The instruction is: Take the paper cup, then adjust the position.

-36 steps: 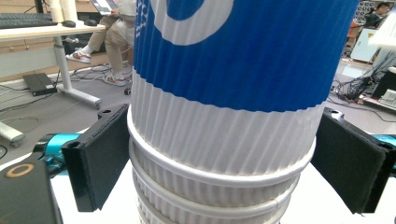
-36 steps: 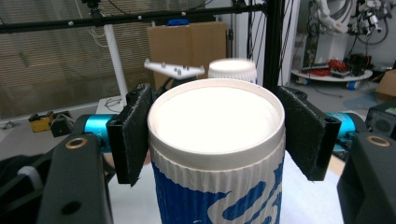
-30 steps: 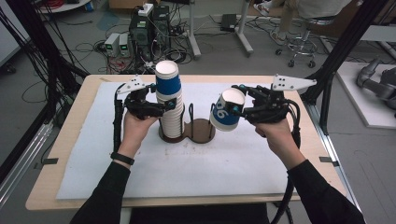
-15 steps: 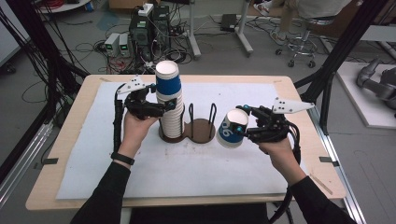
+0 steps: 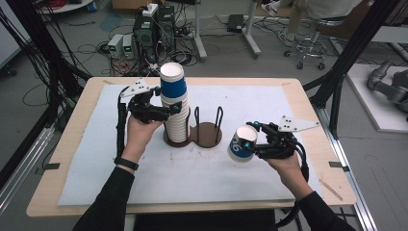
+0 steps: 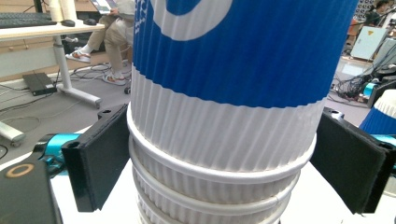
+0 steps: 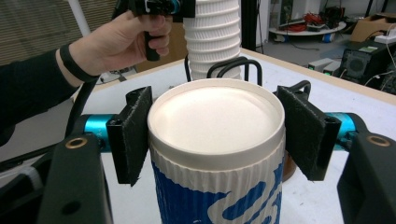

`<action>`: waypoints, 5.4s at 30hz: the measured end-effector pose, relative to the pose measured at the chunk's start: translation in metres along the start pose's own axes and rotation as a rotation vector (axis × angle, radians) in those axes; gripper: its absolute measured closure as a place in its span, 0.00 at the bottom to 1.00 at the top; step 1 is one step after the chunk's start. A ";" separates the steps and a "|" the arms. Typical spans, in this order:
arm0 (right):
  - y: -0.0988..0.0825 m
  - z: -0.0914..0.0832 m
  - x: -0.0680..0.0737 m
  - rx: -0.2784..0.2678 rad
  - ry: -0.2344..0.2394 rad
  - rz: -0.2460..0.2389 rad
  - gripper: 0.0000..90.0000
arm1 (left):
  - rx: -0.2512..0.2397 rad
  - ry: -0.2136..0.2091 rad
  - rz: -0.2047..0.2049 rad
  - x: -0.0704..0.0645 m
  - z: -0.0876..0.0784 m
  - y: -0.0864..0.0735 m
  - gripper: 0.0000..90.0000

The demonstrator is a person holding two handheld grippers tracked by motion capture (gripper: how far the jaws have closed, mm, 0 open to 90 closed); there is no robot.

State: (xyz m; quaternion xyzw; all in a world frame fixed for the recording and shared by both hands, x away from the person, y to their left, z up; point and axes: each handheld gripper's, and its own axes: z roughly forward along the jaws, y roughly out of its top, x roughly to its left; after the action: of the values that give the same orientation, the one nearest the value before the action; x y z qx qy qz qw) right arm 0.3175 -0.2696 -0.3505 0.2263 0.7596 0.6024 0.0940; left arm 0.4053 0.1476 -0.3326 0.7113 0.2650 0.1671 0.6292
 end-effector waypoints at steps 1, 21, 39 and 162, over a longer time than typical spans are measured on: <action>-0.001 0.001 -0.001 0.002 -0.002 -0.003 0.35 | 0.001 0.000 0.000 0.000 0.000 0.000 0.12; -0.002 -0.001 -0.004 -0.004 -0.006 0.006 0.35 | -0.004 0.027 0.016 -0.005 -0.019 0.006 0.08; -0.002 0.002 -0.009 -0.007 -0.010 0.003 0.35 | 0.033 0.062 0.065 -0.033 -0.065 -0.015 0.08; 0.000 0.046 0.036 0.020 0.259 -0.050 0.35 | 0.208 -0.435 0.135 -0.144 0.049 -0.078 0.24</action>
State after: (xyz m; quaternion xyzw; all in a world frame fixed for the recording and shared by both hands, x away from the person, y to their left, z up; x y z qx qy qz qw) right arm 0.3046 -0.2133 -0.3575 0.1286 0.7767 0.6165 0.0079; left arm 0.3048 0.0285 -0.4027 0.8074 0.0911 0.0235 0.5825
